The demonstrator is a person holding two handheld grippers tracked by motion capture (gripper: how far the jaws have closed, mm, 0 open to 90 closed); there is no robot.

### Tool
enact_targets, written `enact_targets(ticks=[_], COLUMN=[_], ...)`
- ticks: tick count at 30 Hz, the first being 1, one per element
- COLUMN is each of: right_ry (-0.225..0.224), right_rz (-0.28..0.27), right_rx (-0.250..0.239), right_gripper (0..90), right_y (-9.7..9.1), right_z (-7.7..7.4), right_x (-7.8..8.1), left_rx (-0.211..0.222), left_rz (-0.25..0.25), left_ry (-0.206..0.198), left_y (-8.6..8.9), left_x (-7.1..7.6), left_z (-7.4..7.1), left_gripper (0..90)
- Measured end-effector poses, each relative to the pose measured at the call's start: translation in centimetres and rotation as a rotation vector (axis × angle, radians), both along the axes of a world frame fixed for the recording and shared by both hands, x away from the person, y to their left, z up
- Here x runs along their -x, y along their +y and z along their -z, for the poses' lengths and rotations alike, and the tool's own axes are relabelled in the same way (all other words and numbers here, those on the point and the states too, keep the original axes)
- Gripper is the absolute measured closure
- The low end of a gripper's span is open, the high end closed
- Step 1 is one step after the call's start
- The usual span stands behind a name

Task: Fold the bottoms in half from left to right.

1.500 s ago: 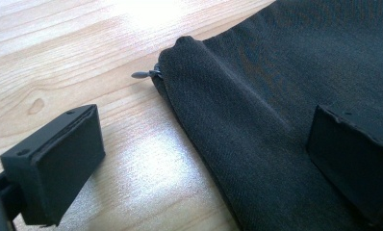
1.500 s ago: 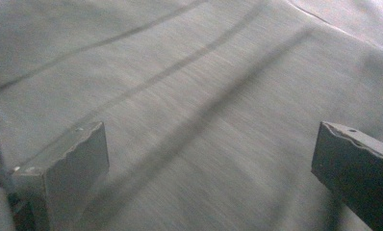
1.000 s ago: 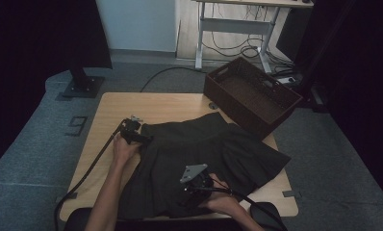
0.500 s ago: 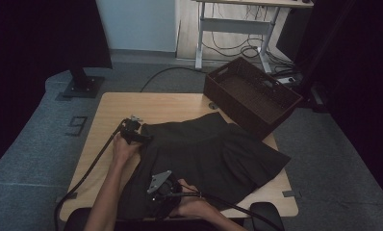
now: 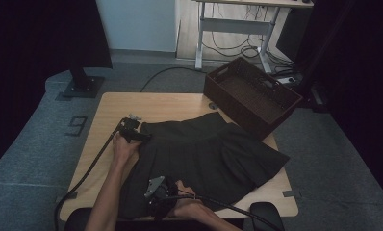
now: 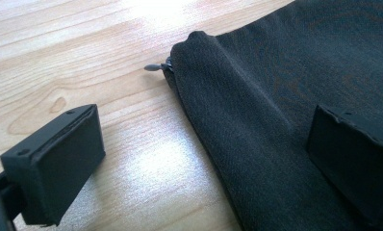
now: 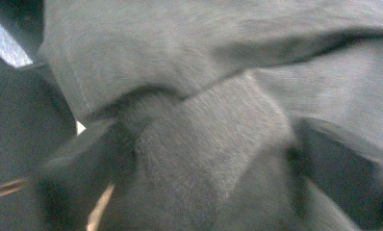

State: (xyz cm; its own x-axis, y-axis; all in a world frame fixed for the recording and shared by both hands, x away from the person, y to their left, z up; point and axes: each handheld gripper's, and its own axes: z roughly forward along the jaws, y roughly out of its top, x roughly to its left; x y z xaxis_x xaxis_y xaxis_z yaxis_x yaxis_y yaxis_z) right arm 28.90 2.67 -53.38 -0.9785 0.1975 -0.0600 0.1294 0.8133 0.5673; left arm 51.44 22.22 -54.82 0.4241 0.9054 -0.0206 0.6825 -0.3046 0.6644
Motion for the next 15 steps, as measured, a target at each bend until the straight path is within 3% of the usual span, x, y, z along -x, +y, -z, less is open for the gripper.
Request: enact_targets(ticks=[3,5,9,12,15], right_ry=[0.007,0.003,-0.040,-0.053,-0.069], right_rz=[0.015,0.016,0.012,-0.002,-0.017], right_rx=[-0.002,0.005,0.042,0.054,0.062], right_gripper=[30.5,38.8,57.6,63.5,67.0], right_y=[-0.6,-0.8,-0.9,-1.0,-0.9], right_z=[-0.4,-0.6,-1.0,-1.1,-1.1], right_x=[-0.9,-1.2,-1.3,-1.4,-1.4], left_rx=[0.002,0.009,0.036,0.046,0.067], left_rz=[0.013,0.037,0.106,0.122,0.141], left_ry=[-0.005,-0.021,-0.055,-0.057,-0.042], left_y=[0.0,0.0,-0.2,-0.5,-0.9], left_x=[0.1,0.4,1.3,1.6,2.0], left_z=[0.0,-0.1,-0.2,-0.3,-0.5], left_gripper=[0.9,6.4,30.1,44.8,65.4])
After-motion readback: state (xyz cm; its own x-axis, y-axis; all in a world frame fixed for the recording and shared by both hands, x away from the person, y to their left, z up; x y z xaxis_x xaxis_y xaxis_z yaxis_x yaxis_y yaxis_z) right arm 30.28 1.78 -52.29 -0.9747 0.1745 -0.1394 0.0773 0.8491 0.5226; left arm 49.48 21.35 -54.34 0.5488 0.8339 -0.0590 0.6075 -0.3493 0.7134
